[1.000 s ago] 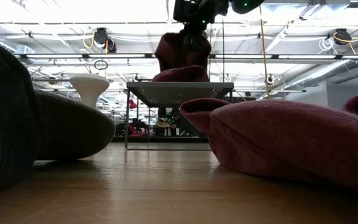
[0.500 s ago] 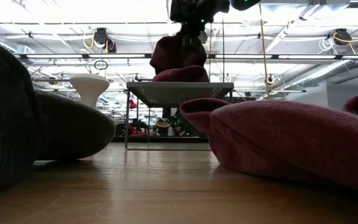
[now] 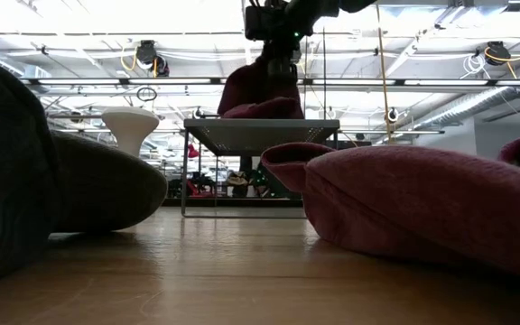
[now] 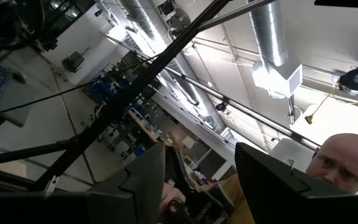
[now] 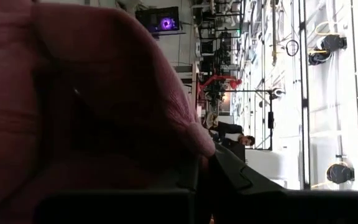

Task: Pick & Place hat
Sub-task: Stack the top red cap on top of the red cap on the shelf, then stack the red cap on top of the red cap on the shelf

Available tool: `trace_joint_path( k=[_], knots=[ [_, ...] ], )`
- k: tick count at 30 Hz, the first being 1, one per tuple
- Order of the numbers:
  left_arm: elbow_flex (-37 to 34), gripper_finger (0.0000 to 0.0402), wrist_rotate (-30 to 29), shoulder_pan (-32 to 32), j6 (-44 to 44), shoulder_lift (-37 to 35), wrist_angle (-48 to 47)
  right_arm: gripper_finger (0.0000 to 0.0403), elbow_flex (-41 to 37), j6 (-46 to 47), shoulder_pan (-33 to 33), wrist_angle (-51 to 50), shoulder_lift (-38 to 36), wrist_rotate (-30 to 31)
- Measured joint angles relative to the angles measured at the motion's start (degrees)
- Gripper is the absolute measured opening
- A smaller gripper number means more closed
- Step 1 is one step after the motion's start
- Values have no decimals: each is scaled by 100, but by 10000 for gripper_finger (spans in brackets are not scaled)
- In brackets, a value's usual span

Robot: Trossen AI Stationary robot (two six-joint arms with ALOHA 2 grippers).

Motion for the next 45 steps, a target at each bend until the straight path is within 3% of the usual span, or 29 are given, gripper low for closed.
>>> trace_joint_path(
  k=[11,20,28,34,38,45],
  knots=[
    [0,200,7,2,14,0,4,21,-94,423,167,2,0,0],
    [0,200,22,2,-3,-2,4,125,-107,1275,267,-1061,-169,-192],
    [0,200,20,1,16,-2,4,188,-101,1671,449,-1118,-197,-165],
    [0,200,20,2,52,-2,3,203,-101,1404,711,-951,-197,-134],
    [0,200,20,0,151,-2,2,202,-101,1404,929,-800,-197,228],
    [0,200,17,0,165,-4,2,205,-101,1924,1475,-853,-197,349]
  ],
)
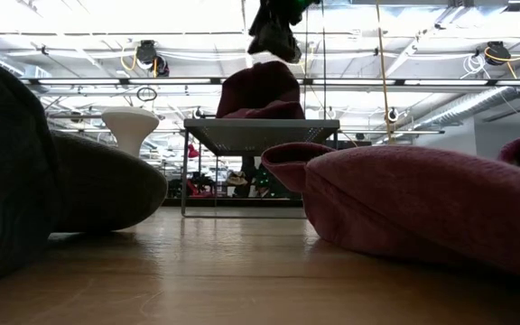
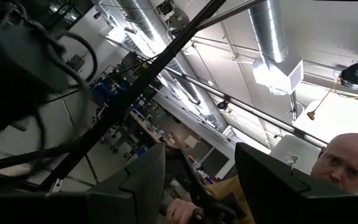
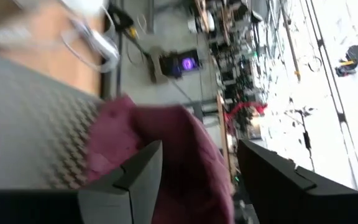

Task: Pick & Place hat
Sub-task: Stack the red cap on top of the red cap on the shelf

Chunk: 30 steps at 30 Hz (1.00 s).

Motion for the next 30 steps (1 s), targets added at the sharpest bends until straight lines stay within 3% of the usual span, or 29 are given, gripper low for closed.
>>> trace_joint_path(
  k=[15,30],
  knots=[
    [0,200,0,0,-9,0,2,206,9,2260,1533,-819,-123,-65],
    [0,200,7,-2,-210,0,4,206,9,7215,2811,-1784,-341,-70]
  ],
)
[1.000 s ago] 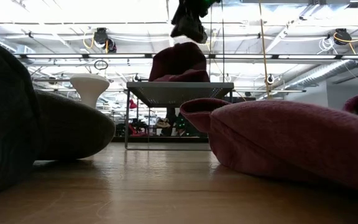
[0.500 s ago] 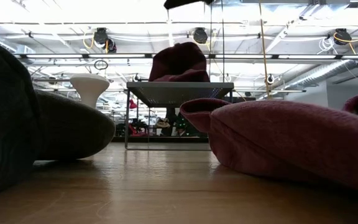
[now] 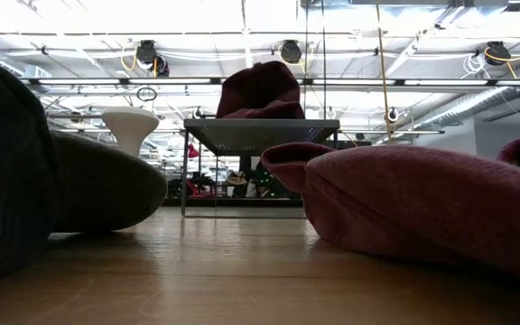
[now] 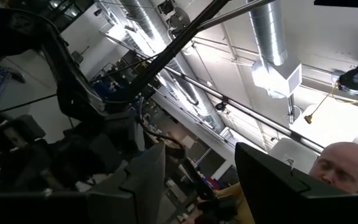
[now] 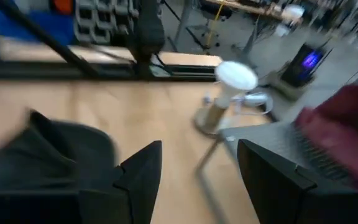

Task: Pick & Place hat
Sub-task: Stack the red cap on top of the red cap on the shelf

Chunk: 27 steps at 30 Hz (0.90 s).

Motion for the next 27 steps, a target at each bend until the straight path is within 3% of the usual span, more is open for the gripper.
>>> trace_joint_path(
  k=[3,5,12,17,24,27],
  knots=[
    [0,200,15,0,-115,0,0,206,-2,1196,193,-276,-94,-173],
    [0,200,17,0,-173,0,0,206,0,2112,235,-380,-151,-639],
    [0,200,-139,0,-274,0,0,206,0,4821,324,-1015,-234,-3343],
    [0,200,-597,4,-330,0,-4,206,0,6315,481,-1189,-234,-4667],
    [0,200,-1103,4,-261,0,-137,206,0,7806,904,-1258,-234,-4779],
    [-2,200,-1198,2,-226,0,-184,206,0,8303,1109,-1368,-234,-4552]
  ],
)
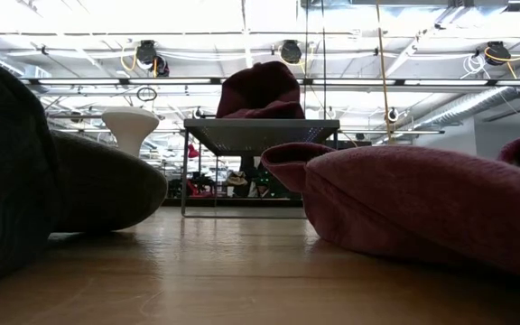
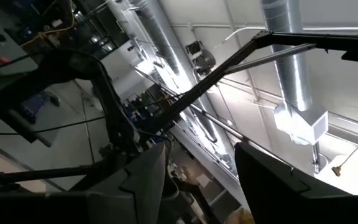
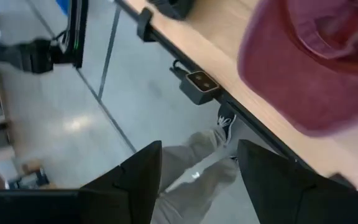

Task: Pick & Place hat
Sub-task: Stack the red cap on top of the red cap on the shelf

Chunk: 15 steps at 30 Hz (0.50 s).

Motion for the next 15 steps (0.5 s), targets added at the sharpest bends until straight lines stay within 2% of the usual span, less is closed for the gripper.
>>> trace_joint_path(
  k=[6,15],
  knots=[
    [0,200,-84,-9,23,0,-9,206,-4,1126,500,-228,0,534],
    [0,200,-186,-13,32,2,-262,206,-112,2260,1014,-574,2,1065]
  ],
)
